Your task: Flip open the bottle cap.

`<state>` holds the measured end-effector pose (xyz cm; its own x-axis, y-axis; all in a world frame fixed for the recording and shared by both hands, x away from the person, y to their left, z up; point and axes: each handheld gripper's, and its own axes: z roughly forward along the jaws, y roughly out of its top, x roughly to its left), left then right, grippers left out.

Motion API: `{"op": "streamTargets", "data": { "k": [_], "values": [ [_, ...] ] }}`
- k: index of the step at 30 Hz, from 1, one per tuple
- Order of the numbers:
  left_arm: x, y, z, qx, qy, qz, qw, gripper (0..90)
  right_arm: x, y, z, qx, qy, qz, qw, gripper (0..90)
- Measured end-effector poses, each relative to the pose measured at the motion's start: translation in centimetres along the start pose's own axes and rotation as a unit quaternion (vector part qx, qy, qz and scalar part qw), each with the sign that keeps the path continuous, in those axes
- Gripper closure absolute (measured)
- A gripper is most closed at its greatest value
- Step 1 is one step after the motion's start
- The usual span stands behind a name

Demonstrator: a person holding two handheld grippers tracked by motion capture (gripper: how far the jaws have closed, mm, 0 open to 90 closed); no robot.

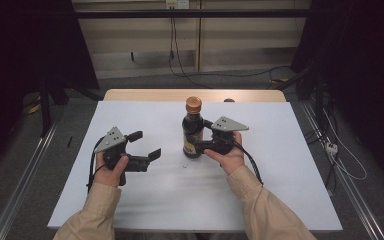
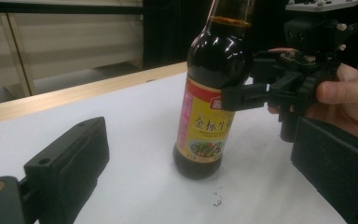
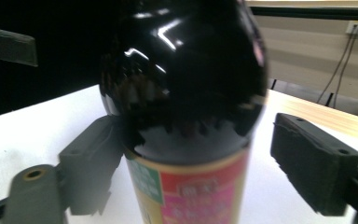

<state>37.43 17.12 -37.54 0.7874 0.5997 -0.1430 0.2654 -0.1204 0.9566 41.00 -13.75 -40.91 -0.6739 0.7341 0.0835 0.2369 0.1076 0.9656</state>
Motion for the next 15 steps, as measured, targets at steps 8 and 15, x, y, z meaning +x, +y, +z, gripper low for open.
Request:
{"op": "streamTargets", "data": {
  "k": [8, 15],
  "values": [
    [-0.1, 1.6, 1.2, -0.006, -0.012, 0.010, 0.9999, 4.4, 0.2, -0.3, 0.7, -0.001, 0.007, 0.002, 1.0000, 28.5],
    [0.0, 3.2, 2.5, -0.006, -0.007, 0.012, 0.9999, 7.2, 0.2, -0.2, 0.5, 0.003, 0.010, -0.017, 0.9998, 30.2]
  ]
}}
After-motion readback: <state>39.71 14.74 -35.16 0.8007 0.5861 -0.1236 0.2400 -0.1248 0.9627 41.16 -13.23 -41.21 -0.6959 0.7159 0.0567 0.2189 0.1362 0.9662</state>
